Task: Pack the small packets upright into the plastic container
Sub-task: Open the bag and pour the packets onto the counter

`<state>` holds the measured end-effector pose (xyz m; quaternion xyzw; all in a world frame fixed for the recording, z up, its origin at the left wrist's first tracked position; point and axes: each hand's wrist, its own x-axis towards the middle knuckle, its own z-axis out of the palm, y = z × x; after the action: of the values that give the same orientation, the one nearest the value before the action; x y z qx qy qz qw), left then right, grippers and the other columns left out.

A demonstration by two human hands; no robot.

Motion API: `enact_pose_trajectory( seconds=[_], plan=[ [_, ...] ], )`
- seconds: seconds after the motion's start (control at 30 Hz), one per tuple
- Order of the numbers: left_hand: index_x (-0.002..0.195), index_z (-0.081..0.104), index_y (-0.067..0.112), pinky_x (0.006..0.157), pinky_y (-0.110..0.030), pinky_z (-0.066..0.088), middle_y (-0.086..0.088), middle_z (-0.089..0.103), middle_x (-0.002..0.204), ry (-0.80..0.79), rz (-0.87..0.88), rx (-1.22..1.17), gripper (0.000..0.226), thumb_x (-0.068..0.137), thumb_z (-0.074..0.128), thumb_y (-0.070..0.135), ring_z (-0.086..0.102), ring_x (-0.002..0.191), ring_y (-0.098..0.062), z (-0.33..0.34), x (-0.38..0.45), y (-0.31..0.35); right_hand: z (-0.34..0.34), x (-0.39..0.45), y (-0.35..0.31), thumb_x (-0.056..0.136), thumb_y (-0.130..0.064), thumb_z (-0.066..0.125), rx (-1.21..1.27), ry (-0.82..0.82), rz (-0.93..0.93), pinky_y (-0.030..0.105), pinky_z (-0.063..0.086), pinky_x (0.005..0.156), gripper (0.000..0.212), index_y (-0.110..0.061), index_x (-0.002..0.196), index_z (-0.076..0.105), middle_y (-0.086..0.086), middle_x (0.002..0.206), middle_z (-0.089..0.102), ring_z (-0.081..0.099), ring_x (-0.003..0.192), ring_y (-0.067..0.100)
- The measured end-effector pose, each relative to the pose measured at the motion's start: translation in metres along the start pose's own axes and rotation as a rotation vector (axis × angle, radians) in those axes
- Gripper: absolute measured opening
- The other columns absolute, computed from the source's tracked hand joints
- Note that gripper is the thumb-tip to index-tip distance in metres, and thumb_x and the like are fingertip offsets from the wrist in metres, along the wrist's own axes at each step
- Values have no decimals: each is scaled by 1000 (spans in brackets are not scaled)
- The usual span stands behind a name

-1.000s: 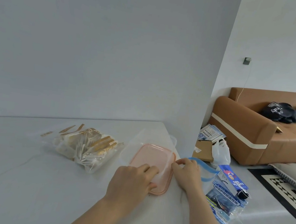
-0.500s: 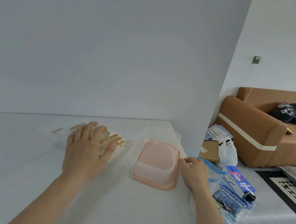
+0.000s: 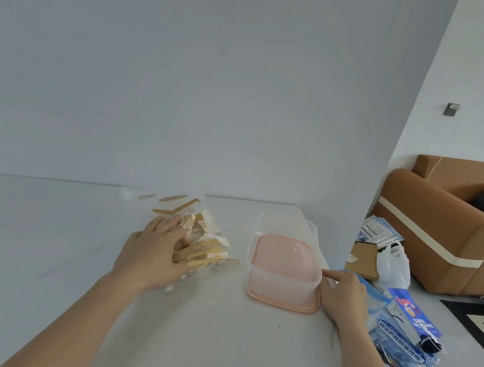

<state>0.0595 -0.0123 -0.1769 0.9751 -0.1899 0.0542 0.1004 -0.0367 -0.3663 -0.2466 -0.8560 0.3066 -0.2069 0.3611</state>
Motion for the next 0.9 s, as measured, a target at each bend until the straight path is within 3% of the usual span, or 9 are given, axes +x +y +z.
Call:
enact_pose_trajectory(
  seconds=[0.1, 0.17, 0.27, 0.4, 0.47, 0.53, 0.63, 0.77, 0.9],
  plan=[
    [100, 57, 35, 97, -39, 40, 15, 61, 132, 175, -48, -19, 30, 89, 54, 62, 52, 130, -18, 2, -5, -4, -4, -2, -5, 83, -49, 62, 76, -43, 46, 45, 47, 100, 22, -31, 90, 74, 4, 124, 62, 53, 121, 27],
    [108, 53, 33, 87, -38, 43, 15, 63, 118, 234, -79, -42, 45, 87, 50, 73, 61, 113, -19, 7, -4, -3, -8, -1, -3, 68, -57, 59, 123, -92, 64, 44, 50, 95, 31, -32, 82, 72, 4, 115, 65, 60, 110, 26],
    [138, 40, 33, 86, -41, 49, 13, 47, 143, 210, -112, -114, 77, 80, 52, 83, 58, 121, -22, 21, 1, -3, -17, -3, -3, 80, -30, 71, 145, -188, 81, 32, 46, 73, 6, -28, 86, 71, 6, 110, 65, 63, 94, 22],
    [157, 17, 34, 98, -51, 49, 4, 15, 168, 202, -194, -188, 112, 69, 61, 87, 37, 146, -31, 31, -5, -13, -11, 3, 4, 92, -13, 62, 139, -160, 33, 24, 44, 60, 22, -26, 104, 75, -1, 95, 70, 61, 72, 13],
    [161, 13, 34, 101, -52, 45, 1, 19, 169, 114, -310, -249, 123, 64, 65, 89, 37, 146, -33, 33, -10, -29, -6, 5, 7, 95, -17, 62, 134, -136, 20, 26, 43, 60, 26, -26, 114, 76, 0, 95, 73, 62, 69, 14],
    [160, 22, 35, 98, -47, 46, 0, 45, 158, 4, -359, -399, 127, 56, 68, 92, 51, 137, -30, 32, -12, -49, -4, 7, 9, 96, -20, 63, 149, -111, 33, 30, 47, 72, 24, -25, 115, 76, 4, 103, 74, 64, 83, 19],
    [150, 45, 37, 95, -35, 48, 6, 66, 134, -55, -274, -644, 121, 44, 75, 87, 62, 121, -18, 26, -16, -82, -6, 8, 11, 94, -26, 65, 195, -57, 76, 36, 49, 89, 11, -27, 99, 75, 2, 108, 73, 64, 101, 21],
    [139, 52, 40, 91, -21, 45, 12, 69, 125, -190, -214, -845, 85, 65, 93, 48, 61, 122, -9, 10, -30, -107, -11, 5, 10, 90, -22, 66, 196, -122, 114, 32, 44, 75, 9, -23, 89, 75, 0, 96, 72, 61, 87, 15],
    [129, 64, 35, 90, -21, 48, 9, 74, 122, -272, -260, -838, 62, 73, 89, 37, 65, 119, -10, -5, -39, -120, -12, 5, 12, 93, -14, 63, 124, -117, 87, 32, 44, 71, 17, -24, 100, 75, 5, 98, 72, 61, 80, 15]
  ],
)
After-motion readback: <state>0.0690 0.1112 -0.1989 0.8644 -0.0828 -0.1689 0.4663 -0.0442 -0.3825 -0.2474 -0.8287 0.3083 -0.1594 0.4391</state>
